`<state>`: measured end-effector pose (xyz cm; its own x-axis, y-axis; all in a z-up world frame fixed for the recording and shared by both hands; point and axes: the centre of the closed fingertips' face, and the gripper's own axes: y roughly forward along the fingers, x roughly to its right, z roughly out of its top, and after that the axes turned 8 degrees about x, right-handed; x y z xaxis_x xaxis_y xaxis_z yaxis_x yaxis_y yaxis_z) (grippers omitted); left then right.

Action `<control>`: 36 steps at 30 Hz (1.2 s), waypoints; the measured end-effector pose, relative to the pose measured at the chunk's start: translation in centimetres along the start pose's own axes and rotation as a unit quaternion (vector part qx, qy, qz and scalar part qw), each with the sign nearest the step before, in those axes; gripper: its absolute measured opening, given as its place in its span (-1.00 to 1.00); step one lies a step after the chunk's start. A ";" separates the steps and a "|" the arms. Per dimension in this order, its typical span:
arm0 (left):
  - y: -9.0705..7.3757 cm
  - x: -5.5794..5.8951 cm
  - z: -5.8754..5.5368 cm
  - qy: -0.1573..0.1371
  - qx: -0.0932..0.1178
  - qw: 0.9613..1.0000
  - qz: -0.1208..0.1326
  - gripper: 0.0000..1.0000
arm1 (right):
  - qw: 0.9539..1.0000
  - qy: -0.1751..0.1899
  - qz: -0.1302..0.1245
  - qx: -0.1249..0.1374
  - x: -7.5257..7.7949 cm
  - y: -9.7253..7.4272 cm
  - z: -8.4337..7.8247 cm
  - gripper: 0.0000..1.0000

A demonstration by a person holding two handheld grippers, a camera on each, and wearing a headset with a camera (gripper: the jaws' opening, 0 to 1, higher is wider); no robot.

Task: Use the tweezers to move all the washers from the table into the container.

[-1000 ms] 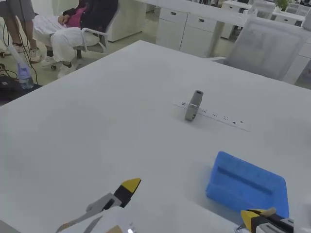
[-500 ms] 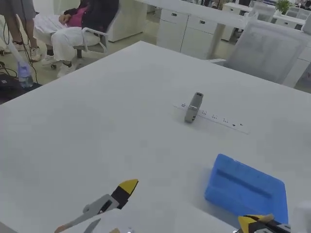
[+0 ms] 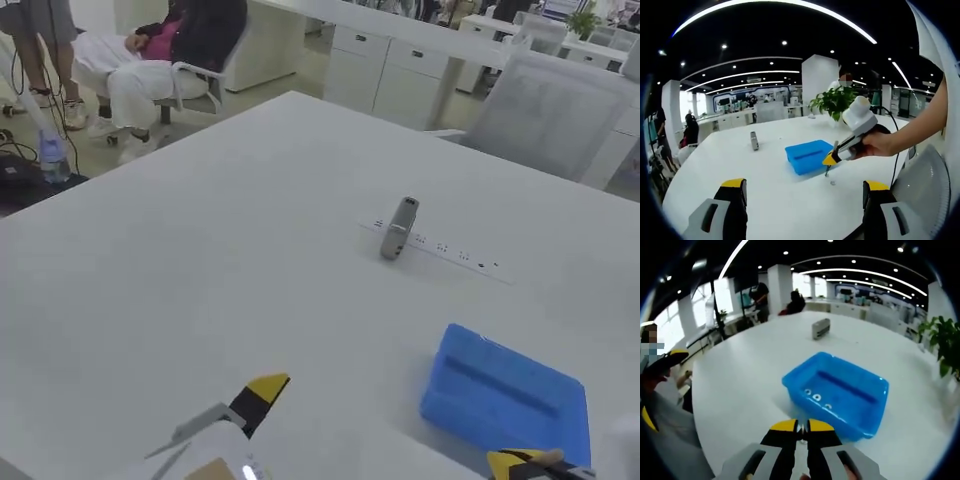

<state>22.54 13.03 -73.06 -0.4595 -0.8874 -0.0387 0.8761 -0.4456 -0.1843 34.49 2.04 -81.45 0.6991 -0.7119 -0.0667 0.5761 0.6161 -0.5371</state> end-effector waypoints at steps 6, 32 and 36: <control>0.0 -0.2 0.2 0.001 0.006 1.000 0.004 0.98 | 1.000 0.011 0.000 -0.007 0.1 0.1 -0.3 -0.93; -0.2 -0.2 -0.4 0.028 -0.011 1.000 0.007 0.98 | 0.995 -0.022 0.042 -0.086 -0.6 0.6 -0.8 -0.95; -0.3 -0.1 -0.4 0.030 -0.012 0.999 0.006 0.98 | 0.994 -0.036 0.045 -0.089 0.0 0.5 -0.7 -0.95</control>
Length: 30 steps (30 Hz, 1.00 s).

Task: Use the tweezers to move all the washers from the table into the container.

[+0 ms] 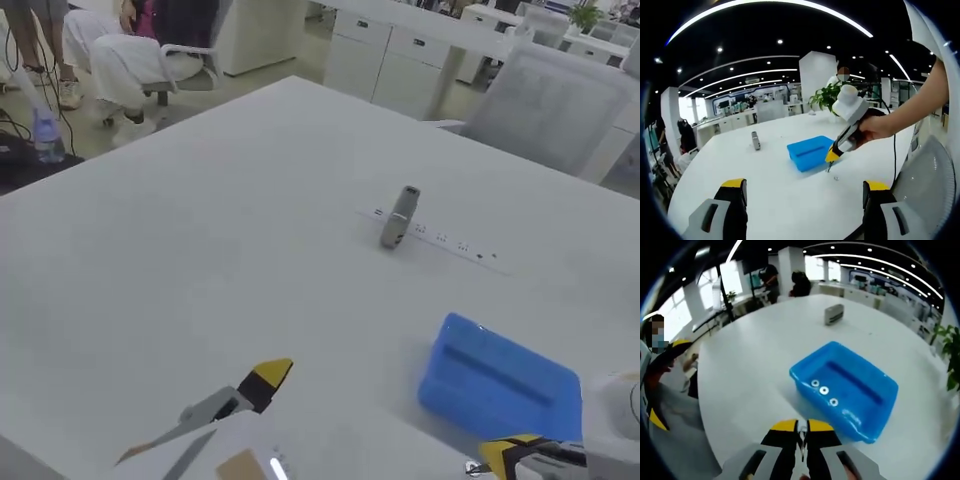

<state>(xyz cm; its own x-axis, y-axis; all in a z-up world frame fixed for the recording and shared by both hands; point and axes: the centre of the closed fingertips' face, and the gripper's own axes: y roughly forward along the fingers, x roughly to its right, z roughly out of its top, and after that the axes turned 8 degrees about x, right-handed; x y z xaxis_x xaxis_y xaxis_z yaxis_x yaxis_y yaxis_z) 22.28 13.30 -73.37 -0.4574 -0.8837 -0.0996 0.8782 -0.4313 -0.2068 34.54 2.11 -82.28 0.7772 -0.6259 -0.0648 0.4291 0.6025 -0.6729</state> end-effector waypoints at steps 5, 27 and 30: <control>0.0 -0.1 0.0 0.000 -0.001 1.000 0.002 0.98 | 1.000 -0.017 0.012 -0.006 -0.1 -0.1 0.3 -0.95; 0.0 0.1 -0.5 0.008 -0.014 1.000 0.001 0.98 | 0.993 -0.088 0.046 -0.056 -0.6 0.4 0.2 -0.94; 0.0 0.1 -0.5 0.008 -0.014 1.000 0.000 0.98 | 0.994 -0.082 0.050 -0.059 -0.6 0.6 0.4 -0.94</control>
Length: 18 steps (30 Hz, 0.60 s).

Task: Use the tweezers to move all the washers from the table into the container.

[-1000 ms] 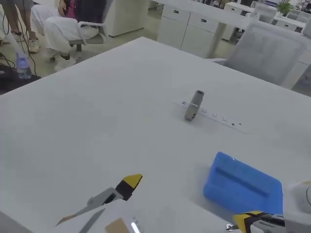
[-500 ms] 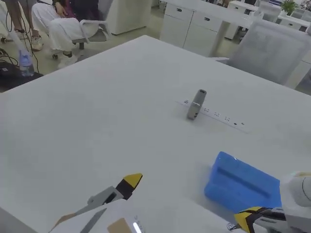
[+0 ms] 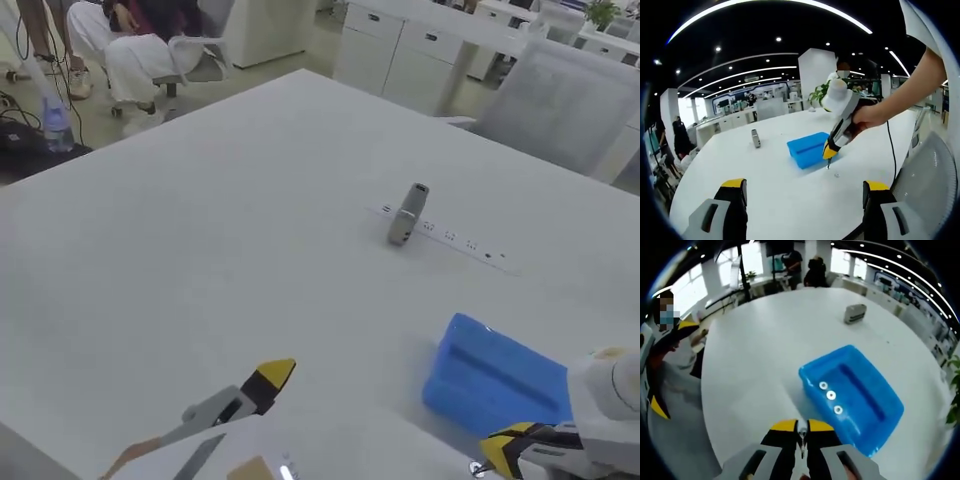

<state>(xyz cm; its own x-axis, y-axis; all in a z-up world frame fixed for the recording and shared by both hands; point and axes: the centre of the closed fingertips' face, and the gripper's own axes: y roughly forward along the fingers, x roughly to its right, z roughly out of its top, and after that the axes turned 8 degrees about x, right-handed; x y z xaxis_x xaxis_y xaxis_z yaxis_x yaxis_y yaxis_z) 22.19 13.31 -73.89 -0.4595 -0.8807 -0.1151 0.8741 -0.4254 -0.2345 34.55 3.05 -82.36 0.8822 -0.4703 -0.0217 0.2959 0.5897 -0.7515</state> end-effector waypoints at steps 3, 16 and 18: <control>0.0 0.0 -0.1 0.000 -0.002 1.000 0.000 0.98 | 1.000 0.003 0.002 -0.003 0.2 0.1 0.1 -0.94; 0.1 0.1 -0.3 -0.001 -0.009 1.000 -0.004 0.94 | 0.991 0.123 -0.012 0.049 1.3 0.8 0.3 -0.94; 0.1 0.1 -0.4 0.000 -0.011 1.000 -0.003 0.93 | 0.988 0.141 -0.024 0.061 1.8 0.8 0.1 -0.94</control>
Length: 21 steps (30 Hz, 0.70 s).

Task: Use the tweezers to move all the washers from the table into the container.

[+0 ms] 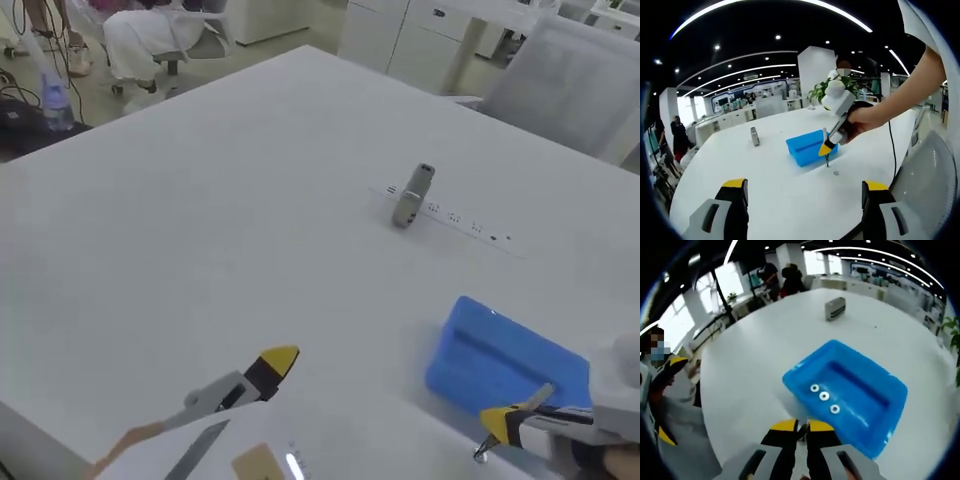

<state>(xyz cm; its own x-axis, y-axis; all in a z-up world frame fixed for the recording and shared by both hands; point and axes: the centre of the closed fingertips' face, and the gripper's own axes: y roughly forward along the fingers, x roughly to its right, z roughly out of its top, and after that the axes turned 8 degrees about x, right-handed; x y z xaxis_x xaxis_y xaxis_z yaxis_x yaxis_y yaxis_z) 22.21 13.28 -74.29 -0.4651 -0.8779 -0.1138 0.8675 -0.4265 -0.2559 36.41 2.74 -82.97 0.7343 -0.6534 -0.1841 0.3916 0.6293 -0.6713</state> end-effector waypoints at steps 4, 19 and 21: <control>0.0 0.0 -0.1 0.000 -0.001 1.000 0.001 0.92 | 0.997 -0.043 -0.030 0.055 -0.6 -0.4 0.1 -0.94; 0.1 0.1 -0.5 0.004 -0.011 1.000 -0.001 0.91 | 0.996 -0.004 -0.058 0.074 -1.2 -0.9 -0.4 -0.93; 0.1 0.1 -0.6 0.004 -0.011 1.000 -0.001 0.91 | 0.996 0.002 -0.057 0.074 -1.1 -1.0 -0.5 -0.93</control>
<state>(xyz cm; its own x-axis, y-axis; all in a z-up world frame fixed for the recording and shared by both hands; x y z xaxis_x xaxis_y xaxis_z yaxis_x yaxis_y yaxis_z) 22.16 13.23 -74.88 -0.4679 -0.8755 -0.1206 0.8626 -0.4227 -0.2780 34.94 2.57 -82.47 0.6789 -0.7251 -0.1156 0.5498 0.6064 -0.5745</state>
